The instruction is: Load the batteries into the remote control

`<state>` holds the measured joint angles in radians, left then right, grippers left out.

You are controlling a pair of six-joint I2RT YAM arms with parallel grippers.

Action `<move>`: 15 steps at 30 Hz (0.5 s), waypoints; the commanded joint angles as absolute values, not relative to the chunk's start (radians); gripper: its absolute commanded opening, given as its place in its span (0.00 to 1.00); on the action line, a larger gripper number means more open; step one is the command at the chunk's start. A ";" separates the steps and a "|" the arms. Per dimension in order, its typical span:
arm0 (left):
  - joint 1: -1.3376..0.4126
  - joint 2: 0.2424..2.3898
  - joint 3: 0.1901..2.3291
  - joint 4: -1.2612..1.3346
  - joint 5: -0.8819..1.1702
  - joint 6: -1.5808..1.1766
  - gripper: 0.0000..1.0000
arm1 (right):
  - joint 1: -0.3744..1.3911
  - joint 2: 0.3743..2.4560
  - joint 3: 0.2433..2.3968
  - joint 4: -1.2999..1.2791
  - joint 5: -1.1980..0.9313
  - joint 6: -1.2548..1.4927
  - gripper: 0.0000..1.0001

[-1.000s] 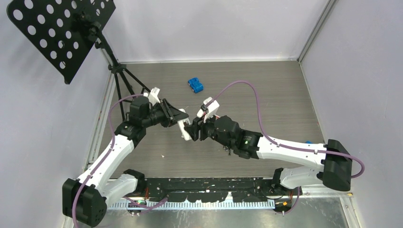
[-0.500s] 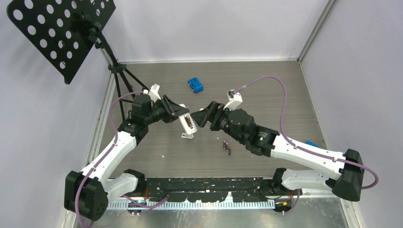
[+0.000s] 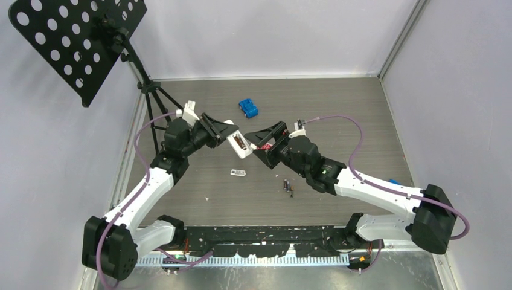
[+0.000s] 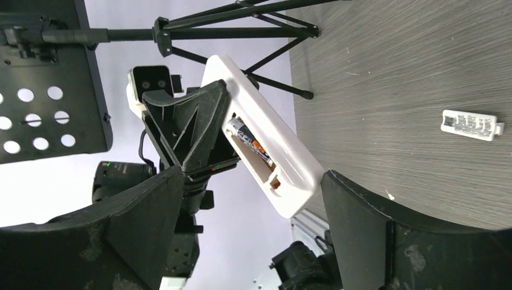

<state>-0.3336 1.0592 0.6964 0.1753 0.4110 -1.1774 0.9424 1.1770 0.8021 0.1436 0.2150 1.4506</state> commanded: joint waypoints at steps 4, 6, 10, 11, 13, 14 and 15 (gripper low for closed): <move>-0.334 1.035 0.683 0.293 0.397 -1.211 0.00 | 0.945 1.263 0.795 0.355 0.174 1.619 0.89; -0.334 1.031 0.681 0.293 0.397 -1.212 0.00 | 0.944 1.285 0.803 0.370 0.170 1.633 0.89; -0.334 1.027 0.677 0.288 0.402 -1.211 0.00 | 0.944 1.325 0.821 0.405 0.162 1.632 0.89; -0.334 1.025 0.677 0.284 0.401 -1.209 0.00 | 0.945 1.332 0.823 0.404 0.161 1.632 0.89; -0.334 1.024 0.678 0.269 0.400 -1.204 0.00 | 0.945 1.343 0.822 0.410 0.159 1.633 0.89; -0.334 1.023 0.679 0.265 0.400 -1.200 0.00 | 0.945 1.345 0.820 0.417 0.162 1.634 0.89; -0.334 1.022 0.680 0.263 0.402 -1.196 0.00 | 0.944 1.348 0.818 0.421 0.163 1.633 0.89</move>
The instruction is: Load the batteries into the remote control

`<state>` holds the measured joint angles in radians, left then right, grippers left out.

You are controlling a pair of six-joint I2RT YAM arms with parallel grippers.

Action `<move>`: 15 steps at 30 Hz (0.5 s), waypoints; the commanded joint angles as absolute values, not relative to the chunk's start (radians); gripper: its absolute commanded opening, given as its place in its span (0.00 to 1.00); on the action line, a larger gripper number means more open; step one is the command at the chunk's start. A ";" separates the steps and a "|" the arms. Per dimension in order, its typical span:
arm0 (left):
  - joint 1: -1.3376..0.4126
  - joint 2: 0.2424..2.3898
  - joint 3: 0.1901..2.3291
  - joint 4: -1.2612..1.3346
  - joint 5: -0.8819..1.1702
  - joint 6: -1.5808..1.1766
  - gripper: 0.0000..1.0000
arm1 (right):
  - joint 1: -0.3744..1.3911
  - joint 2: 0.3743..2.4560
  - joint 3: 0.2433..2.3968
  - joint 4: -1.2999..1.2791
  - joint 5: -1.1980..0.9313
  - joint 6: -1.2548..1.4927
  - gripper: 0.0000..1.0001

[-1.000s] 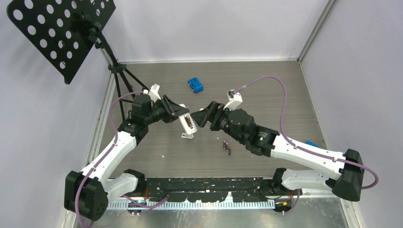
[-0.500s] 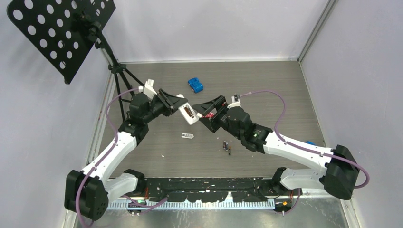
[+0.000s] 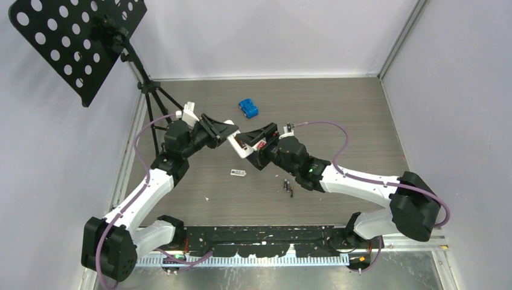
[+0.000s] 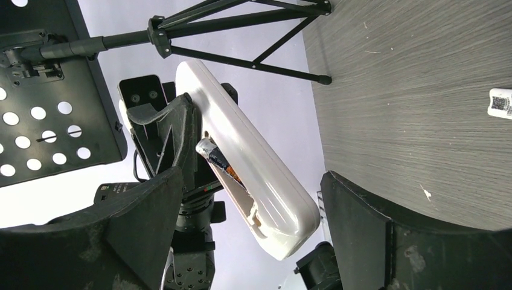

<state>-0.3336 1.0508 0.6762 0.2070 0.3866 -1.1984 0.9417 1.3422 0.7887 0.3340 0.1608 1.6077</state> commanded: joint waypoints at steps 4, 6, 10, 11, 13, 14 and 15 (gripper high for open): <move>-0.334 1.023 0.681 0.259 0.417 -1.191 0.00 | 0.943 1.364 0.815 0.451 0.167 1.640 0.89; -0.334 1.020 0.681 0.259 0.428 -1.185 0.00 | 0.943 1.375 0.816 0.459 0.165 1.654 0.89; -0.334 1.015 0.678 0.259 0.445 -1.167 0.00 | 0.932 1.393 0.818 0.488 0.154 1.673 0.88; -0.334 1.014 0.677 0.259 0.448 -1.163 0.00 | 0.931 1.393 0.818 0.489 0.153 1.671 0.87; -0.334 1.010 0.676 0.259 0.451 -1.157 0.00 | 0.930 1.393 0.818 0.489 0.152 1.667 0.85; -0.334 1.010 0.675 0.261 0.453 -1.155 0.00 | 0.930 1.393 0.817 0.490 0.154 1.666 0.81; -0.334 1.009 0.675 0.261 0.456 -1.153 0.00 | 0.929 1.393 0.813 0.495 0.155 1.668 0.80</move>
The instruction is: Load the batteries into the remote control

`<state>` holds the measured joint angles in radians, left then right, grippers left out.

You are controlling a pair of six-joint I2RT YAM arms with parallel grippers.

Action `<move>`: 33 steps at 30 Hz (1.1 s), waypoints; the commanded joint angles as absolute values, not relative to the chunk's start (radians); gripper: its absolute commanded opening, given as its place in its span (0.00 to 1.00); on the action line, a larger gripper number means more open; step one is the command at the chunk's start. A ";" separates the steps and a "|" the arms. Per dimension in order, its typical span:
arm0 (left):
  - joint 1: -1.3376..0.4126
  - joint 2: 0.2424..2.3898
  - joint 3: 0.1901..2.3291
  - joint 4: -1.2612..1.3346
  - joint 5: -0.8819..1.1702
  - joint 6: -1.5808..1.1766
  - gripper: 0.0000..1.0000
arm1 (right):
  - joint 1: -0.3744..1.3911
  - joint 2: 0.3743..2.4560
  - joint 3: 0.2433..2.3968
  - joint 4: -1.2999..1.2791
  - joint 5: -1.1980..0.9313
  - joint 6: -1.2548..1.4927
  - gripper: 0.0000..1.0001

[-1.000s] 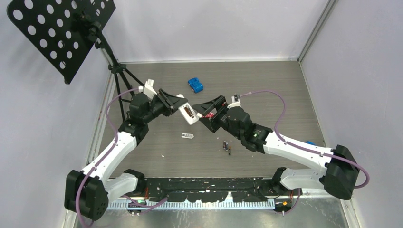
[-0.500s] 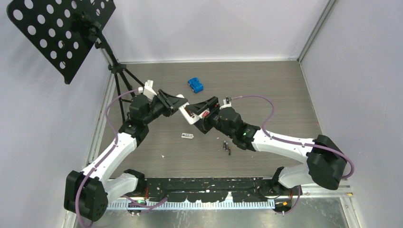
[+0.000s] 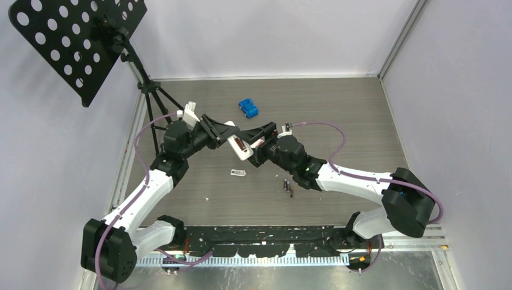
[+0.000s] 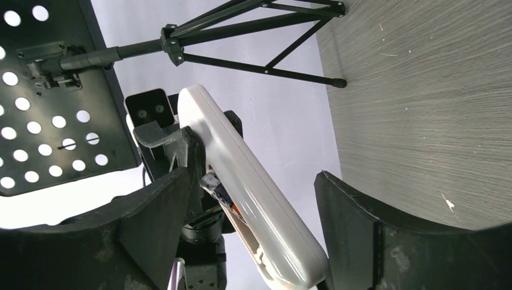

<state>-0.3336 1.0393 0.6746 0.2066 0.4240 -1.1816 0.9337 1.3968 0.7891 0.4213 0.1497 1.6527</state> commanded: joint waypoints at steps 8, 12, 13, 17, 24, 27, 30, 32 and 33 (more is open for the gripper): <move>-0.334 1.013 0.673 0.269 0.456 -1.168 0.00 | 0.920 1.410 0.778 0.586 0.114 1.680 0.53; -0.334 1.024 0.687 0.256 0.451 -1.189 0.00 | 0.920 1.415 0.759 0.603 0.107 1.672 0.46; -0.334 1.028 0.692 0.250 0.450 -1.191 0.00 | 0.920 1.413 0.754 0.604 0.109 1.668 0.45; -0.334 1.034 0.694 0.250 0.449 -1.191 0.00 | 0.921 1.388 0.738 0.589 0.132 1.619 0.48; -0.327 1.035 0.716 0.253 0.533 -1.088 0.00 | 0.865 1.292 0.639 0.730 0.035 1.374 0.89; -0.325 1.048 0.755 0.270 0.671 -1.044 0.00 | 0.796 1.329 0.575 1.009 -0.215 1.308 0.90; -0.326 1.070 0.800 0.280 0.831 -1.022 0.00 | 0.732 1.396 0.562 1.206 -0.420 1.338 0.89; -0.325 1.079 0.814 0.296 0.886 -1.027 0.00 | 0.729 1.444 0.581 1.256 -0.520 1.336 0.90; -0.326 1.080 0.816 0.310 0.903 -1.036 0.00 | 0.729 1.457 0.594 1.256 -0.548 1.335 0.90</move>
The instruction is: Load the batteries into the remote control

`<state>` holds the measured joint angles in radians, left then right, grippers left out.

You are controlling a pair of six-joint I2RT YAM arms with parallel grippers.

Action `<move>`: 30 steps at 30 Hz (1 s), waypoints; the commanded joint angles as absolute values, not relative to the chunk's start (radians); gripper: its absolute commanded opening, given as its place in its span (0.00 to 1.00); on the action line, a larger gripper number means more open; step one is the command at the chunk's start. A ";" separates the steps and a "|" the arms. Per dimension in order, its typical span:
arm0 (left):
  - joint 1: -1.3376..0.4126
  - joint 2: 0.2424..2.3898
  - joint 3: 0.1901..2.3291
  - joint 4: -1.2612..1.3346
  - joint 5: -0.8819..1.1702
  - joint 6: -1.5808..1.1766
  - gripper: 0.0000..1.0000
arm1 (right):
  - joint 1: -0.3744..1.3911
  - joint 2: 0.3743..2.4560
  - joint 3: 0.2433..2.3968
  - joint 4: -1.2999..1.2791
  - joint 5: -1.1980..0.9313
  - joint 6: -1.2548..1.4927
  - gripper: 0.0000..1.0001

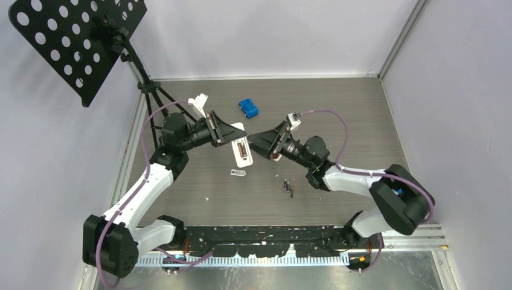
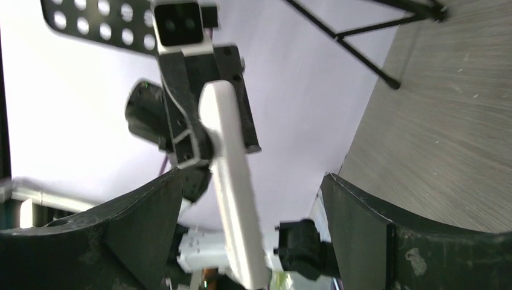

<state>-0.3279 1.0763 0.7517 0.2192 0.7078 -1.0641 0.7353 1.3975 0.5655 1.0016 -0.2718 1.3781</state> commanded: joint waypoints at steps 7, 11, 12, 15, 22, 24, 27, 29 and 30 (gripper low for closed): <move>-0.326 1.088 0.816 0.355 0.921 -1.072 0.00 | 0.749 1.460 0.637 1.281 -0.634 1.296 0.87; -0.326 1.102 0.821 0.365 0.918 -1.084 0.00 | 0.776 1.438 0.653 1.205 -0.640 1.238 0.79; -0.325 1.104 0.820 0.375 0.918 -1.094 0.00 | 0.781 1.432 0.659 1.171 -0.636 1.220 0.75; -0.327 1.106 0.818 0.401 0.918 -1.113 0.00 | 0.793 1.409 0.680 1.033 -0.605 1.148 0.61; -0.323 1.079 0.851 0.291 0.923 -1.050 0.36 | 0.798 1.313 0.726 0.729 -0.508 0.998 0.22; -0.315 1.069 0.870 0.224 0.926 -1.006 0.51 | 0.797 1.289 0.726 0.710 -0.507 0.984 0.22; -0.298 1.065 0.880 0.213 0.956 -0.999 0.60 | 0.796 1.277 0.735 0.685 -0.532 0.974 0.22; -0.295 1.072 0.879 0.229 0.965 -1.021 0.62 | 0.796 1.279 0.735 0.688 -0.549 0.984 0.22; -0.295 1.078 0.877 0.243 0.966 -1.039 0.62 | 0.796 1.284 0.740 0.689 -0.561 0.988 0.22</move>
